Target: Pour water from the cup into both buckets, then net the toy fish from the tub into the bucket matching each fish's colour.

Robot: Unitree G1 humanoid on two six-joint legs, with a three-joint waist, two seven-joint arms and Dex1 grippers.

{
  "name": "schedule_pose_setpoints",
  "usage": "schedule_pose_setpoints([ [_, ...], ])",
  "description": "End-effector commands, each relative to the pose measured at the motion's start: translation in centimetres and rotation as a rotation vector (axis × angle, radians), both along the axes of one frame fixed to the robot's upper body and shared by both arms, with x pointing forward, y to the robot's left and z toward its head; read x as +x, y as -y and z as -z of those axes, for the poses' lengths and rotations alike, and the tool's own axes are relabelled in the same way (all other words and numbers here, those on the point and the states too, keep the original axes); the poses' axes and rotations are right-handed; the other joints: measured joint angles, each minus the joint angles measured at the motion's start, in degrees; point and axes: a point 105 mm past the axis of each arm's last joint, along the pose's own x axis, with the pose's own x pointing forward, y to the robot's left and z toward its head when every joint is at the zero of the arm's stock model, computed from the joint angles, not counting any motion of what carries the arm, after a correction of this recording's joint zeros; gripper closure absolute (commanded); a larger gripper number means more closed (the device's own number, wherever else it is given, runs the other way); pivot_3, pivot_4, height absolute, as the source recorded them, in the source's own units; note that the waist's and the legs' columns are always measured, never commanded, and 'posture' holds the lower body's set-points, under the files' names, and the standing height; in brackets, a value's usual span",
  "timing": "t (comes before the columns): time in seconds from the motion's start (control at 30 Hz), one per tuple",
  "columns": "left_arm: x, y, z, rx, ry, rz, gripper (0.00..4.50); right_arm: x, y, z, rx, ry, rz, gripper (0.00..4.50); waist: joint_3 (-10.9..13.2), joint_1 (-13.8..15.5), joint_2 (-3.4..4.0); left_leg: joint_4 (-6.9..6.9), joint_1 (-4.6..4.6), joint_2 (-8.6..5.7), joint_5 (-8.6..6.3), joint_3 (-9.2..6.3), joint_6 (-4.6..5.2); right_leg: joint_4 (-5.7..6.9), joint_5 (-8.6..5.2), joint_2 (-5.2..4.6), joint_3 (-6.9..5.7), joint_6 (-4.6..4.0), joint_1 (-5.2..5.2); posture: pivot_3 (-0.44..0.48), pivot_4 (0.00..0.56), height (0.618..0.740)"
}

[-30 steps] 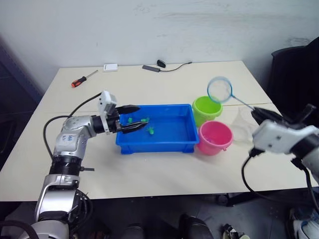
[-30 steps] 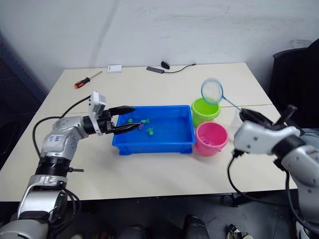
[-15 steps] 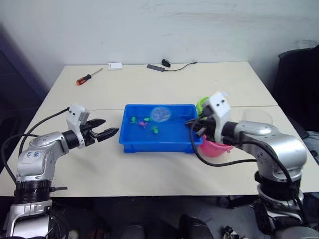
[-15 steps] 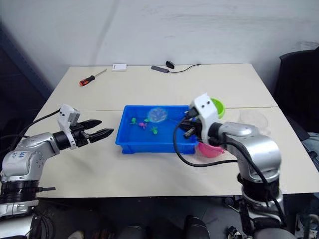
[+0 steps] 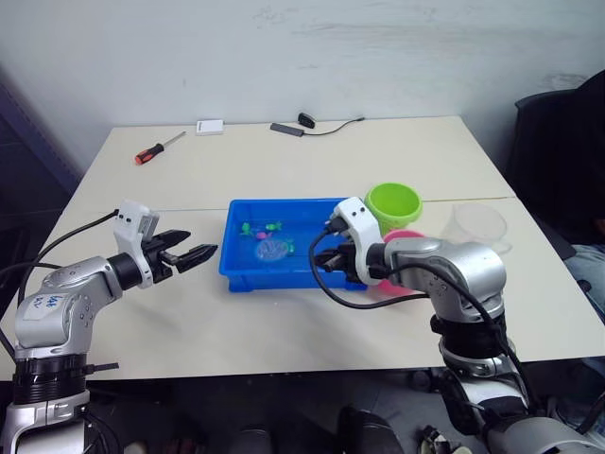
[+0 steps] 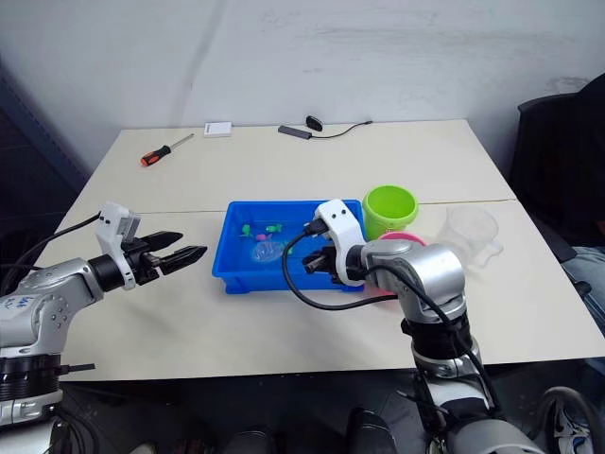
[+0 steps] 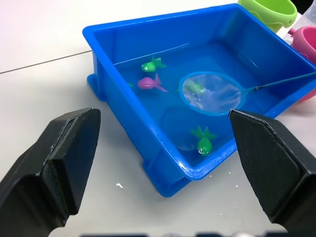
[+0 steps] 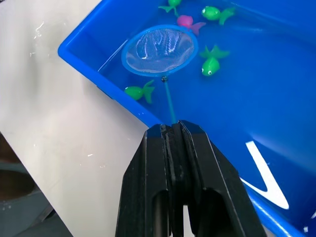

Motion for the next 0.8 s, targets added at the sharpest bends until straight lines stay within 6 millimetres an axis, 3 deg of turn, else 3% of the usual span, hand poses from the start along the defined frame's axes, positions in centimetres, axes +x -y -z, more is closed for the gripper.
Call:
schedule_pose_setpoints([
  [0.03, -0.3, 0.2, -1.3, 0.027, 0.052, 0.018, 0.02, 0.2, -0.9, -0.1, 0.016, 0.011, 0.004, 4.5, 0.0, 0.0, -0.01, -0.01, 0.0, 0.0, 0.0, 0.0, 0.0, 0.0, 0.0, 0.0, 0.0, 0.0, 0.0, 0.0, 0.15, 0.74],
  [0.17, -0.4, 0.0, -0.5, 0.058, 0.026, 0.005, 0.02, 0.9, -1.4, 0.6, 0.017, -0.004, 0.042, 4.5, 0.0, 0.0, 0.0, -0.02, 0.01, 0.0, 0.01, 0.01, -0.02, 0.0, 0.0, 0.0, 0.01, 0.0, 0.0, 0.0, 0.15, 0.74],
  [0.8, -0.7, 0.0, -0.8, 0.072, 0.028, 0.0, 0.02, 3.7, -3.4, 2.3, -0.021, -0.027, 0.127, 4.5, 0.0, -0.1, 0.05, -0.08, 0.01, 0.02, 0.02, 0.0, -0.04, -0.01, 0.0, 0.0, 0.01, 0.0, -0.02, 0.0, 0.15, 0.74],
])
